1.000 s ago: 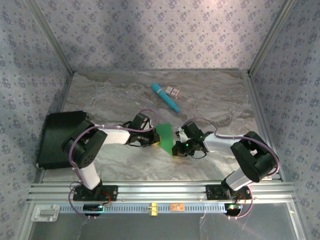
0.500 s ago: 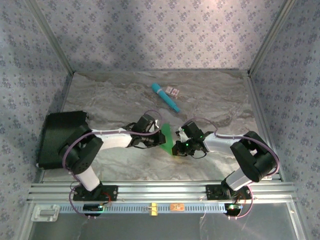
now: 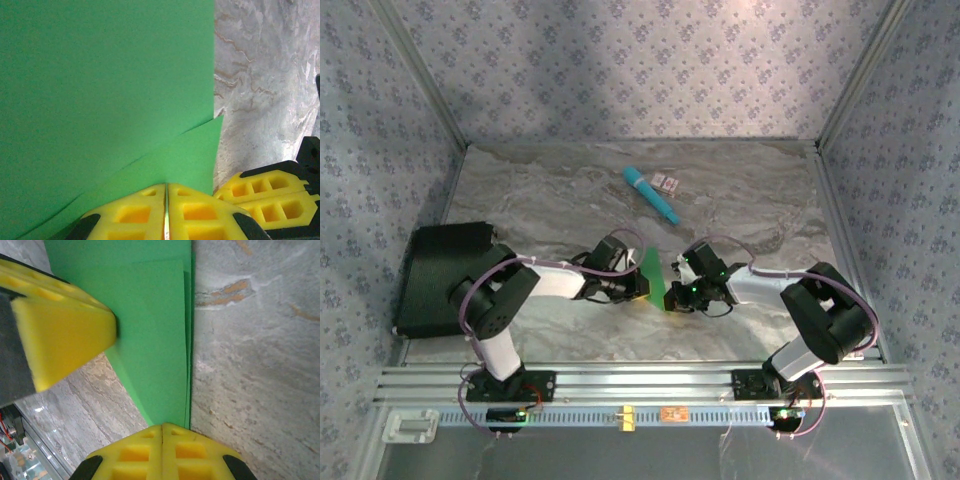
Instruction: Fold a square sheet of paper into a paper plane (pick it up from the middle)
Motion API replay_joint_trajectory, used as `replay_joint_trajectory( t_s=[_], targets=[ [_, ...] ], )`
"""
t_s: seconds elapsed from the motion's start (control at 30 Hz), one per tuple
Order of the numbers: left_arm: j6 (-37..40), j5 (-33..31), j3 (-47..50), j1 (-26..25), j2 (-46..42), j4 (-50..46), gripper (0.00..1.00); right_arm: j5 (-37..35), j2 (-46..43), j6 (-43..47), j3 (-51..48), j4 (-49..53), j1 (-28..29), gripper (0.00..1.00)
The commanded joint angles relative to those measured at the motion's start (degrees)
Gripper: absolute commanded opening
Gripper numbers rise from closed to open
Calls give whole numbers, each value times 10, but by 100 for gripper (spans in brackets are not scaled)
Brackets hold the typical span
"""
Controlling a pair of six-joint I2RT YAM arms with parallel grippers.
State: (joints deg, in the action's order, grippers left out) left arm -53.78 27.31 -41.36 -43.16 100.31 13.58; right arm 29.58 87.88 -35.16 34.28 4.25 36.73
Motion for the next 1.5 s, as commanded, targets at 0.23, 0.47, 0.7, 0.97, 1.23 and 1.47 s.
replay_joint_trajectory(
  t_s=[0.23,0.47,0.7,0.97,1.23,1.47],
  targets=[
    [63,-55,4,59,-43,-108,12,-32,16,-1,-11,49,-3,0],
    [47,-82,47,101,-84,-110,12,-17,-19,3,-6,36,-2,0],
    [37,-85,42,102,-125,-104,15,-75,-88,26,22,47,-16,5],
    [28,-64,31,106,-129,-95,34,-43,-24,35,59,5,-45,35],
    [-4,-9,31,120,-94,-38,39,-29,41,29,86,-25,-42,28],
    [-4,-1,25,122,-80,-41,39,-30,50,30,90,-32,-44,21]
  ],
)
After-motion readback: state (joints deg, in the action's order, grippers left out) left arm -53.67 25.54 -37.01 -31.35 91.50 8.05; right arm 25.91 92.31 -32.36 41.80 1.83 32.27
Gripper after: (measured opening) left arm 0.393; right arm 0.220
